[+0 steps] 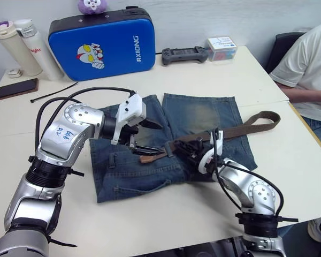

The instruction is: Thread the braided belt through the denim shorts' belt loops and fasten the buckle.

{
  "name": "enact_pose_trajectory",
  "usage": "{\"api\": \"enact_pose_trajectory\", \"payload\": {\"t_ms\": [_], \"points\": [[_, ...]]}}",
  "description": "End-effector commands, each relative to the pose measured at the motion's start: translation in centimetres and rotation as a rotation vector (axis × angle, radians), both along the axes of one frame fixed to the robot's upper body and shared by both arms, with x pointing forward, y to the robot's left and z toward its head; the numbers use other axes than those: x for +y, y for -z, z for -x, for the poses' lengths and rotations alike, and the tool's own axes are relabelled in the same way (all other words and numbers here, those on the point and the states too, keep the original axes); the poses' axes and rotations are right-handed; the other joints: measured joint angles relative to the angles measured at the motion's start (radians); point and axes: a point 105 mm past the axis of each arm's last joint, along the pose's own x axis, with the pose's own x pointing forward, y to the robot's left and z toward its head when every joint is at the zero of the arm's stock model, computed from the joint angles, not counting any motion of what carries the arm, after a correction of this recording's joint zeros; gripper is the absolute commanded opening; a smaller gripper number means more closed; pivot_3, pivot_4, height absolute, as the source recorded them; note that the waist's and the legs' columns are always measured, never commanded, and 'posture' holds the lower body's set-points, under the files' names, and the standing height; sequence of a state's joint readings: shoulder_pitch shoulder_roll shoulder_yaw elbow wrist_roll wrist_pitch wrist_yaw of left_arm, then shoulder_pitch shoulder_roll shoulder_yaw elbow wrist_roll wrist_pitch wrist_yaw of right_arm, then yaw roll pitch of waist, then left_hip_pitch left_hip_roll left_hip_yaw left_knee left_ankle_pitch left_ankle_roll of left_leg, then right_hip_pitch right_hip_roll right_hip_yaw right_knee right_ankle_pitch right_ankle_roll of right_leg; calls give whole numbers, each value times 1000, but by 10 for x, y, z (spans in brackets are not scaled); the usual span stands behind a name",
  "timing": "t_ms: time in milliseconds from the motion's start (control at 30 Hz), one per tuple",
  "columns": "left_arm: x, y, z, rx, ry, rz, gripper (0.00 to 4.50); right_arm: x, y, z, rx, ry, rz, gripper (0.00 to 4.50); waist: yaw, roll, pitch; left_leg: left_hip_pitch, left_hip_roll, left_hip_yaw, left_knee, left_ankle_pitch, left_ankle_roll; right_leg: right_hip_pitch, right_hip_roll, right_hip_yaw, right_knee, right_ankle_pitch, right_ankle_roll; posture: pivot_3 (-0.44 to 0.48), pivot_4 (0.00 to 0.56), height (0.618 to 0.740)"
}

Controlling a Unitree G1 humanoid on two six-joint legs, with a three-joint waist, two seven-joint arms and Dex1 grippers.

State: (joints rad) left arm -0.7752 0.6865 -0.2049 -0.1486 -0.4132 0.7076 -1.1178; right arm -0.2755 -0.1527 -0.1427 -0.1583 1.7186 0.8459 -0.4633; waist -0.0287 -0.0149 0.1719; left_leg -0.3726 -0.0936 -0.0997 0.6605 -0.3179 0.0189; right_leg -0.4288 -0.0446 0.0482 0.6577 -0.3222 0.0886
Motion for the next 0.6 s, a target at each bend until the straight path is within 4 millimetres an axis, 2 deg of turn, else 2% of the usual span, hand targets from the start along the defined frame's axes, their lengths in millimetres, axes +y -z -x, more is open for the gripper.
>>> {"api": "enact_pose_trajectory", "payload": {"t_ms": [33,233,267,300,367,400,500,600], "points": [[3,-7,0,-45,14,-18,4500,-12,-29,20,-165,-97,74,1413,2,0,0,0,0,0,0,0,0,0,0,0,0,0,0,0,150,740],[14,-4,2,-38,11,-55,4500,-24,-36,46,-327,-310,417,4170,3,0,0,-2,0,0,2,-1,1,0,0,0,-3,0,0,0,150,740],[17,-3,3,-37,9,-65,4500,-27,-38,49,-378,-347,514,4393,2,0,0,-2,0,0,2,-1,1,0,0,0,-4,0,0,0,150,740],[19,-3,3,-37,8,-71,4500,-30,-39,51,-412,-373,580,4393,2,1,1,-2,0,0,2,-1,1,0,0,0,-4,0,0,0,150,740],[27,-2,6,-36,-4,-85,4500,-41,-38,53,-502,-470,828,4393,1,3,2,-3,0,0,2,-1,2,0,0,0,-5,0,0,0,150,740],[32,0,8,-39,-7,-98,4500,-47,-36,53,-535,-506,936,4117,1,3,2,-3,0,1,3,-1,2,0,0,0,-5,0,0,0,150,740],[48,5,16,-30,1,-129,4500,-58,-32,55,-590,-622,1086,2994,4,2,2,-3,1,0,3,-1,2,0,0,-1,-6,0,0,0,150,740],[61,13,23,-32,16,-176,4500,-63,-30,53,-628,-687,1129,1531,7,2,3,-4,1,0,2,-1,2,0,0,-1,-7,0,0,0,150,740]]}}
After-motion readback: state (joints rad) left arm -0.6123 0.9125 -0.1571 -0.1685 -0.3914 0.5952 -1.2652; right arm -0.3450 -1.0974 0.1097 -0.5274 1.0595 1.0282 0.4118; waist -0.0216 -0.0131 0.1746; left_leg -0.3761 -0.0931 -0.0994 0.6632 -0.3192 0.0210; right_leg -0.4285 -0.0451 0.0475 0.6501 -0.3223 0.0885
